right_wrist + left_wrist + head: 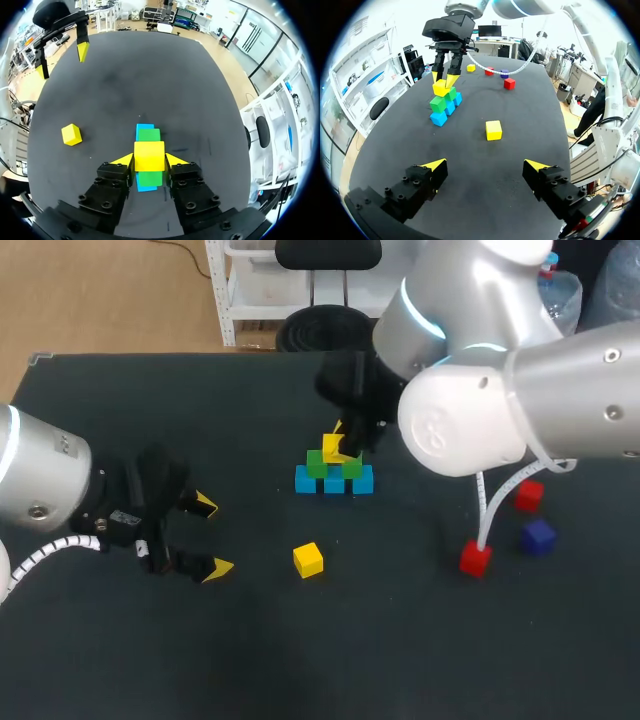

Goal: Place the blue cubes, place green cubes on the blue cubes, place the yellow cubes on the green cubes, then place the red cubes on the yellow cubes, and place purple cube on the red cubes.

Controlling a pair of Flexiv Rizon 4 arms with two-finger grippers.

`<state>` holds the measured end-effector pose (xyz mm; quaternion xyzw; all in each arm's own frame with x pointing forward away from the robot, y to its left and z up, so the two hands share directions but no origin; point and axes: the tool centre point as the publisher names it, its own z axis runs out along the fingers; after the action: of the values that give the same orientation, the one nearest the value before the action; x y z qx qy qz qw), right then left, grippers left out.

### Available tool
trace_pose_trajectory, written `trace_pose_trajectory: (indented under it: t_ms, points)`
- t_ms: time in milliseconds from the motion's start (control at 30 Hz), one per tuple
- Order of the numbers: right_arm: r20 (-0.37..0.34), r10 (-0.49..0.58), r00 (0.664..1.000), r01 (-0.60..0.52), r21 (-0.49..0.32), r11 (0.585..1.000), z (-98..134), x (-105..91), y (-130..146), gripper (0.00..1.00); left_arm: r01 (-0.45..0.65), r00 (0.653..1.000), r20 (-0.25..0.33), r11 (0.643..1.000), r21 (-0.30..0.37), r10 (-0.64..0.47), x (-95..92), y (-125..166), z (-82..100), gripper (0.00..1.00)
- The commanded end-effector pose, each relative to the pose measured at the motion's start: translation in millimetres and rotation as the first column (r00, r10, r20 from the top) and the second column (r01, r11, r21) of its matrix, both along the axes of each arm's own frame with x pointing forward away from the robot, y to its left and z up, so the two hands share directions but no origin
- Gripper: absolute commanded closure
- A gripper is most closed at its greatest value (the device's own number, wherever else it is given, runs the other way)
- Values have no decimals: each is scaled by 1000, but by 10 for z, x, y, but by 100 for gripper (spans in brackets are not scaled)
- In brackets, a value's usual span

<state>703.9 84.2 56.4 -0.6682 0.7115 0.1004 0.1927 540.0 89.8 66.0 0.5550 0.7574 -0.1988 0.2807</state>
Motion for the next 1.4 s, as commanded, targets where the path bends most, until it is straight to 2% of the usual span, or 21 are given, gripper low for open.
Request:
trace_pose_trajectory:
  t_ms: [33,667,800,833,1000,1400]
  points:
    - [-1,-4,1000,4,-3,1000,-15,15,4,100,2,1000,4,1000,-8,-2,-8,19,-9,0]
    - [-4,-14,1000,14,-10,1000,-37,41,-3,100,2,1000,4,1000,-8,-2,-8,19,-9,0]
    - [-4,-14,1000,14,-9,1000,-39,44,-2,98,2,1000,4,1000,-8,-2,-8,19,-9,0]
    - [-4,-14,1000,14,-8,1000,-39,44,-1,93,2,1000,4,1000,-8,-2,-8,19,-9,0]
    - [-4,-14,1000,14,-7,1000,-44,48,4,97,2,1000,4,1000,-8,-2,-8,19,-9,0]
    - [-5,-14,1000,14,-6,1000,-55,47,22,95,2,1000,4,1000,-8,-2,-8,19,-9,0]
